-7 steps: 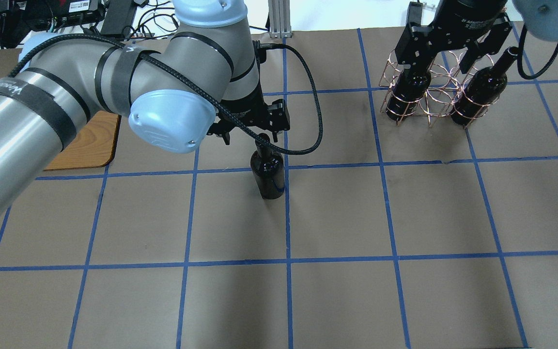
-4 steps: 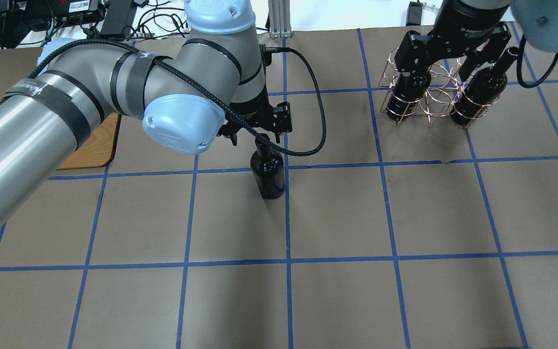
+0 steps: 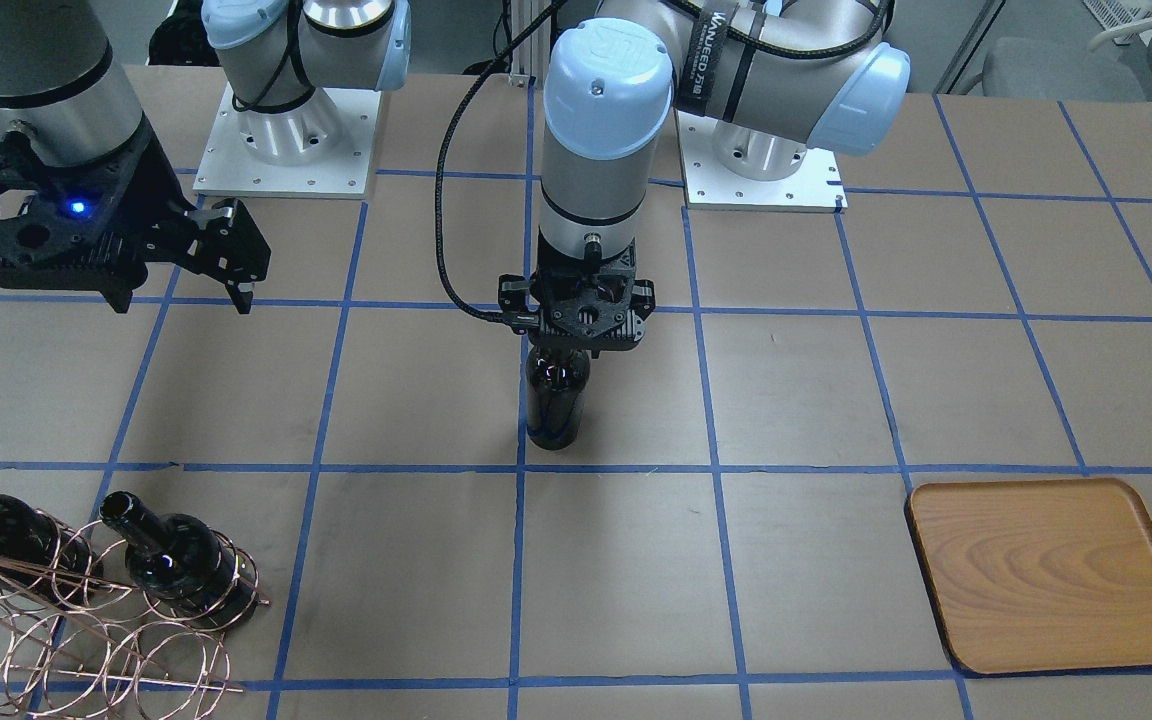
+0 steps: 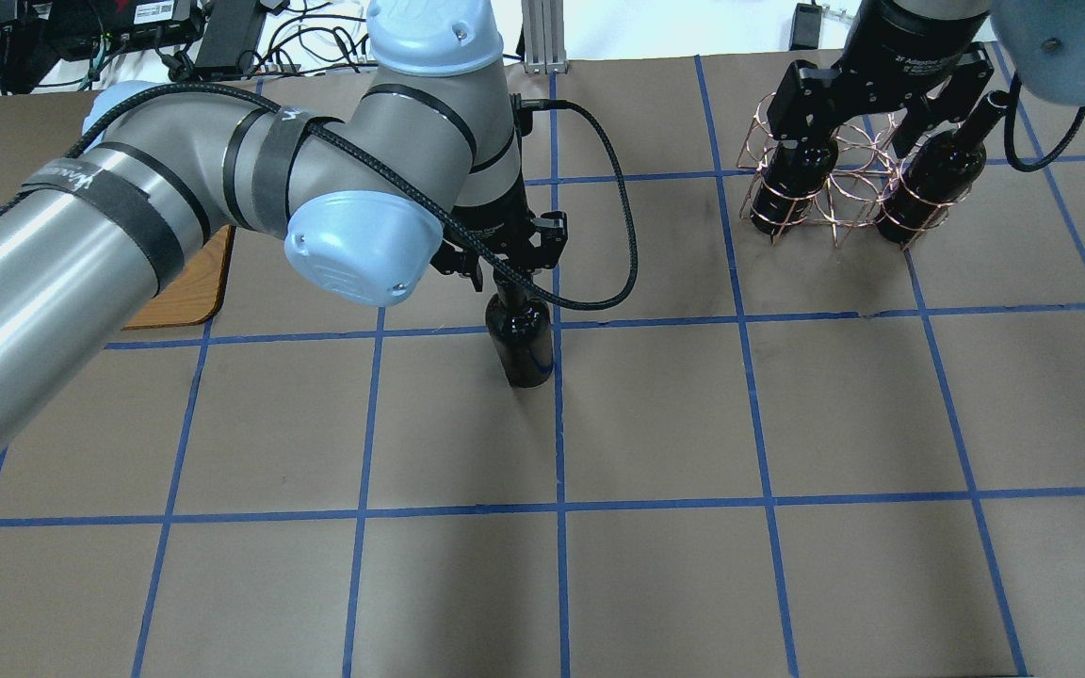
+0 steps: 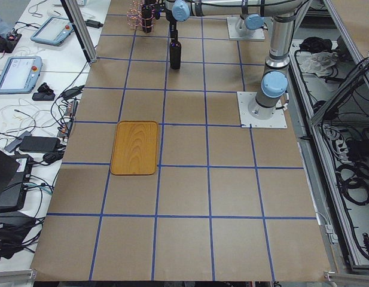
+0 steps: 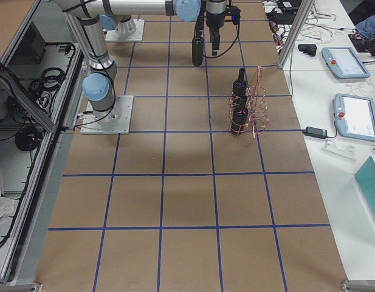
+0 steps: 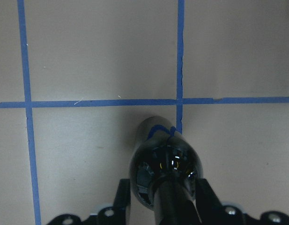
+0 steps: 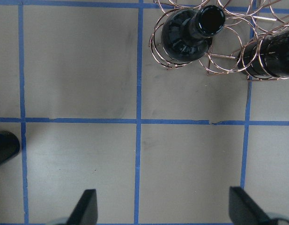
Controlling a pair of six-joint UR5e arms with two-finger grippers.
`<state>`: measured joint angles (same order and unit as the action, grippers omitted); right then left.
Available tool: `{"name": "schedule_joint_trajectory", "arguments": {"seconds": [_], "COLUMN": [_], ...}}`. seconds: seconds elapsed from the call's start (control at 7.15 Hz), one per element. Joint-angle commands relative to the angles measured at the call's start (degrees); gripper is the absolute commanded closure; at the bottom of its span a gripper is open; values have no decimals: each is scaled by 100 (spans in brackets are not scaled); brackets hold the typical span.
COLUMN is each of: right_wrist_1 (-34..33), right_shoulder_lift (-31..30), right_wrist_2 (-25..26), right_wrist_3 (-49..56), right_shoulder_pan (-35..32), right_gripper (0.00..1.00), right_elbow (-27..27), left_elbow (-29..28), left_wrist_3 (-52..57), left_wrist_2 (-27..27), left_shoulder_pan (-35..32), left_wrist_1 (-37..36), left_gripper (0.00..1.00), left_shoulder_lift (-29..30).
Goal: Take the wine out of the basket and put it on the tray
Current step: 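Lower the left gripper and close it on the bottle neck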
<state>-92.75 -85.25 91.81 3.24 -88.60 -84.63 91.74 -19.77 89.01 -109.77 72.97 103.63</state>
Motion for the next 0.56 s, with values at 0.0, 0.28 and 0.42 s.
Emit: {"name": "schedule_joint_trajectory", "arguments": {"seconds": [0.0, 0.28, 0.42], "right_wrist_1": [-6, -6, -6], "right_shoulder_lift": [0, 0, 8], "right_wrist_2": [12, 12, 12], "right_wrist_3": [27, 28, 36], "right_shoulder_pan": [1, 1, 1], "right_gripper": [0, 0, 0], "right_elbow": [0, -9, -9], "left_elbow": [2, 2, 2], "left_wrist_3": [0, -9, -27], "left_wrist_2": [-15, -329, -341], "left_shoulder_pan": [0, 0, 0], "left_wrist_1": [-2, 15, 16], "left_gripper": [49, 49, 49], "left_shoulder_lift": [-1, -1, -1]}}
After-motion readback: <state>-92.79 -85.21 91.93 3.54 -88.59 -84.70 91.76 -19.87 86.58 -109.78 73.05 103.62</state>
